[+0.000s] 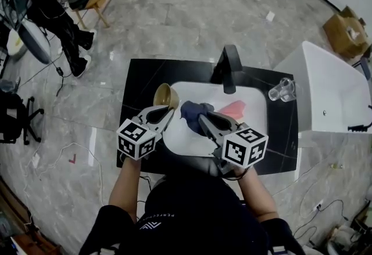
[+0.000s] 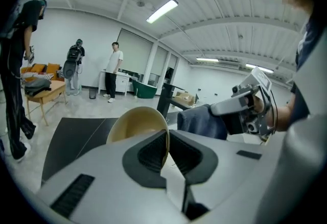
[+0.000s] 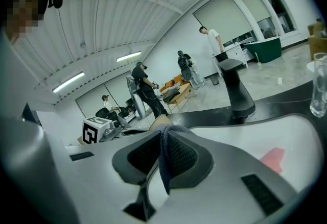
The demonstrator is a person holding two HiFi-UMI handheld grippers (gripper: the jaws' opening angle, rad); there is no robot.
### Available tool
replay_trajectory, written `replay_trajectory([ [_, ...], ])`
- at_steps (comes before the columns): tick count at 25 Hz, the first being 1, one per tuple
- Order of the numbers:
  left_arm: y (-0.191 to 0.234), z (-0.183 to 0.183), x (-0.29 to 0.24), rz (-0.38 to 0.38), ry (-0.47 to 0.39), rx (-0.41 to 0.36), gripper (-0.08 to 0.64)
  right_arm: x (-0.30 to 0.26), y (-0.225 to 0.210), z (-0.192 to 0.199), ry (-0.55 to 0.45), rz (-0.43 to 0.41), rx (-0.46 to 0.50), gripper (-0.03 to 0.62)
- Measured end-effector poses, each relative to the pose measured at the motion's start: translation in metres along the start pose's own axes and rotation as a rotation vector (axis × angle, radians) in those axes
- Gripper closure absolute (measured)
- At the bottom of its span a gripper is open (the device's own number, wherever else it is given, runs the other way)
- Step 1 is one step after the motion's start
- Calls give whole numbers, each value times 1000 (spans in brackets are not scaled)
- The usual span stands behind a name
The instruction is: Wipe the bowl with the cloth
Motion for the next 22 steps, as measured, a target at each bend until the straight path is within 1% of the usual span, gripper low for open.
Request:
replay_trajectory([
  [4, -14, 5, 15, 5, -54, 78, 541, 8, 15, -5, -3, -59, 54, 534],
  [8, -29, 6, 23, 22, -95, 115, 541, 15, 29, -10, -11, -142, 93, 532],
  [12, -46, 4, 29, 81, -121, 112, 541, 17, 38, -14, -43, -195, 121, 532],
  [17, -59, 2, 35, 117, -164, 140, 541, 20, 40, -16, -76, -234, 128, 532],
  [19, -64, 2, 39, 126, -164, 132, 541, 19, 42, -17, -75, -246, 141, 532],
  [22, -74, 2, 44, 158, -150, 97, 541, 19, 44, -18, -79, -249, 173, 532],
])
Point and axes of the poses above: the fingertips, and each gripper's own axes: x backward along the fingers, y to its left, z out of its underside, the point moved 7 cm from there along x, backward along the fingers, and after that the axes turned 3 degrees about z, right-handed, at the moved point
